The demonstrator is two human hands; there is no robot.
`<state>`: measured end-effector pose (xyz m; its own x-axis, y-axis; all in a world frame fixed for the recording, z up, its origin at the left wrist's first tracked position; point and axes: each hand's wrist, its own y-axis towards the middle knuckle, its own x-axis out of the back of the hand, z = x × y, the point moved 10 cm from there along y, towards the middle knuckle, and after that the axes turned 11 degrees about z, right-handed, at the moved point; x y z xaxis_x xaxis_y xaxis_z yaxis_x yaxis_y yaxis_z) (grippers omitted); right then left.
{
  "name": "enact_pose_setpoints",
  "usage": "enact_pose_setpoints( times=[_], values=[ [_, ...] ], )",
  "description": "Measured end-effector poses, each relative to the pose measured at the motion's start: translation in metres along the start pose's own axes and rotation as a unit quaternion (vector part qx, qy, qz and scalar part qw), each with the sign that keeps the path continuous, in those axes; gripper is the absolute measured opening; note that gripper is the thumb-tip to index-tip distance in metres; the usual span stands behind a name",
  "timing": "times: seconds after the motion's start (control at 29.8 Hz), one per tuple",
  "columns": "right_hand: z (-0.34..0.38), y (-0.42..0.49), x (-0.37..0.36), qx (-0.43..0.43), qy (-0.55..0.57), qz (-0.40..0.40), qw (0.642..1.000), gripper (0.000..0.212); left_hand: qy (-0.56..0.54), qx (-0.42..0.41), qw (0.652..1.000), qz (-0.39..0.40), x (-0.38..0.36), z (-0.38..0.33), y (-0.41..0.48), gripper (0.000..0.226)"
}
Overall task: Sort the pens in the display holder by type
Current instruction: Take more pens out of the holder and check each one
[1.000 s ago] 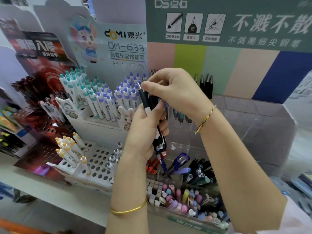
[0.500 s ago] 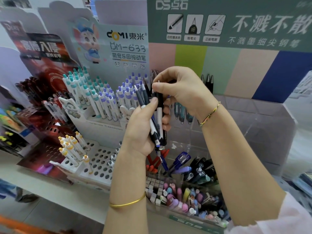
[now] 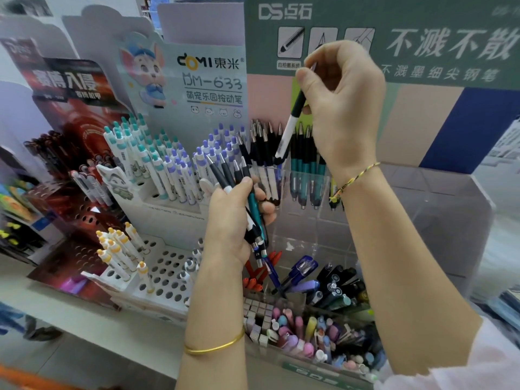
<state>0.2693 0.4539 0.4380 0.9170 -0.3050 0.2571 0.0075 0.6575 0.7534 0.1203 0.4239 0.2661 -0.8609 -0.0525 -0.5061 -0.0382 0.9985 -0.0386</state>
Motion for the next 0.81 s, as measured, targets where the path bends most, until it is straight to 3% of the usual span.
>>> enact_pose_setpoints(
  times=[0.13, 0.37, 0.47, 0.57, 0.7, 0.81],
  values=[
    [-0.006, -0.002, -0.021, 0.002, -0.095, 0.052, 0.994, 0.006, 0.000, -0.009, 1.000, 0.025, -0.006, -0.003, 0.002, 0.017],
    [-0.047, -0.014, -0.065, -0.113, -0.191, 0.209, 0.952, 0.022, -0.004, -0.019, 0.998, 0.054, -0.013, -0.007, 0.005, 0.024],
    [-0.046, -0.017, -0.054, -0.120, -0.176, 0.181, 0.960, 0.026, 0.009, -0.020, 0.997, 0.077, -0.017, -0.008, 0.004, 0.023],
    [-0.020, -0.018, -0.031, -0.073, -0.141, 0.119, 0.980, 0.014, 0.009, -0.011, 0.993, 0.119, -0.026, -0.008, 0.003, 0.021],
    [-0.009, -0.030, -0.060, -0.093, -0.077, 0.295, 0.948, 0.022, 0.015, -0.011, 0.986, 0.165, -0.037, -0.007, 0.001, 0.015],
    [-0.008, -0.033, -0.066, -0.076, -0.147, 0.331, 0.929, 0.028, 0.024, -0.016, 0.984, 0.178, -0.042, -0.009, -0.001, 0.011]
  ],
)
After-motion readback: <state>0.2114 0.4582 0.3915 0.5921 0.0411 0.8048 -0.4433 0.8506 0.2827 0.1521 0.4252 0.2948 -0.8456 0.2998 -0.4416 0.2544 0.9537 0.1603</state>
